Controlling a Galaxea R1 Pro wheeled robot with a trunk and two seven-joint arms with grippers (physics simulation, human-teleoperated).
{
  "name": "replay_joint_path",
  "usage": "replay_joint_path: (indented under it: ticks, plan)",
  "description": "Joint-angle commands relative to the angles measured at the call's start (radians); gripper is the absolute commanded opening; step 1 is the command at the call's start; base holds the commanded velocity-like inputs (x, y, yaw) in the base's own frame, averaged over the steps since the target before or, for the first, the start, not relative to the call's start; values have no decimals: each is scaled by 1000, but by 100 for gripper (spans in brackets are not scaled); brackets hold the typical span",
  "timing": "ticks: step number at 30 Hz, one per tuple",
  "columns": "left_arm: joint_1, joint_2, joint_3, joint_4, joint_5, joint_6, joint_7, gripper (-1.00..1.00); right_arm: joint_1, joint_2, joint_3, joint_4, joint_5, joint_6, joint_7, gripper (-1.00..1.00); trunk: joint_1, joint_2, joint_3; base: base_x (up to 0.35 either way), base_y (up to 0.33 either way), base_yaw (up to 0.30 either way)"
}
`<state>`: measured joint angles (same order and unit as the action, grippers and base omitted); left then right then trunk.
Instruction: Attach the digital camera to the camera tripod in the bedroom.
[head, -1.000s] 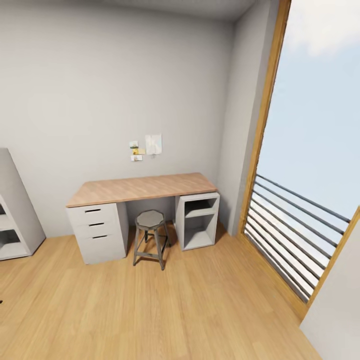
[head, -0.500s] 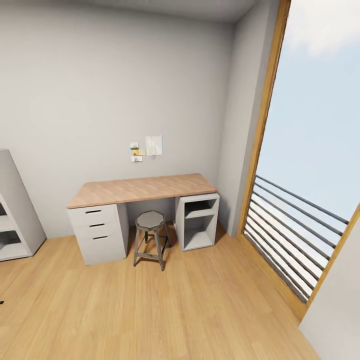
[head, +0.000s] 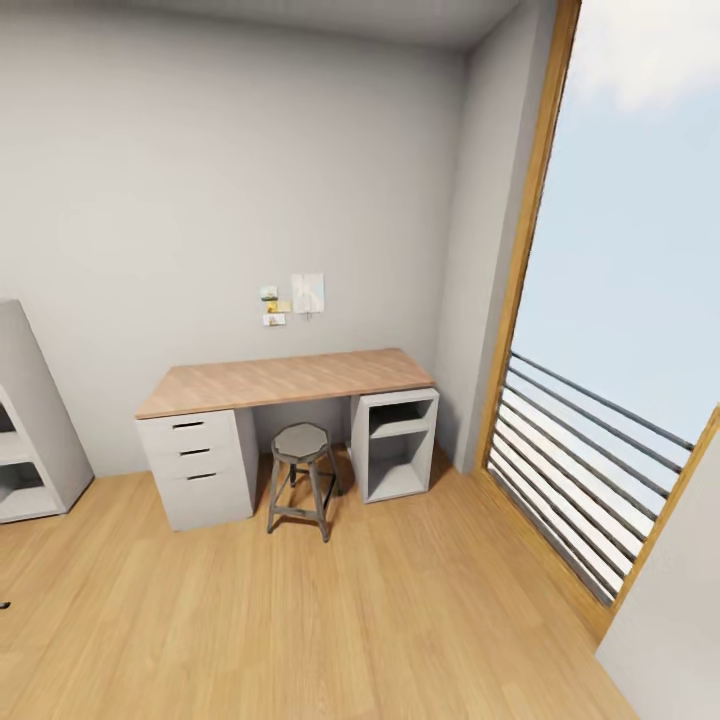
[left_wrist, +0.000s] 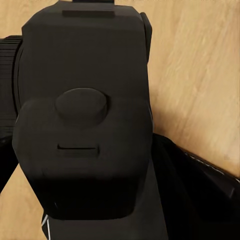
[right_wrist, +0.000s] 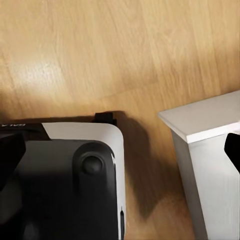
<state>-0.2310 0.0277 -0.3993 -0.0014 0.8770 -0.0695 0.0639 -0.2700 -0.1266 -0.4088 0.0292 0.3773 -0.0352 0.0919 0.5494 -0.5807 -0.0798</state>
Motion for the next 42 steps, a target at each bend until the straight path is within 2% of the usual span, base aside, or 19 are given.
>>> replay_joint_path:
  ticks: [1,26,32,35,39,40,42]
  plan:
    - [-1,0,-9,0,4,-3,4,-100,-2,-1,-8,3,8,-4,2,100,-4,6,1,0,0,0]
    - [-1,-1,-9,0,4,-8,3,-100,-2,-1,-8,3,8,-15,1,100,-99,181,80,0,0,0]
    - [-1,0,-9,0,4,-9,-7,-100,-2,-1,-8,3,8,-15,1,100,-99,181,80,0,0,0]
    - [0,5,-8,0,5,-8,-56,-100,-2,-1,-8,3,8,-15,2,100,-99,181,80,0,0,0]
    - [2,10,-7,0,5,-6,-82,-100,-1,-1,-8,4,8,-13,2,100,-99,181,80,0,0,0]
    - [2,12,-8,0,5,-5,-91,-100,25,-1,-8,4,9,-14,2,100,-99,181,80,0,0,0]
    - [2,12,-8,0,5,-4,-92,-100,42,0,-8,4,10,-15,2,100,-99,181,80,0,0,0]
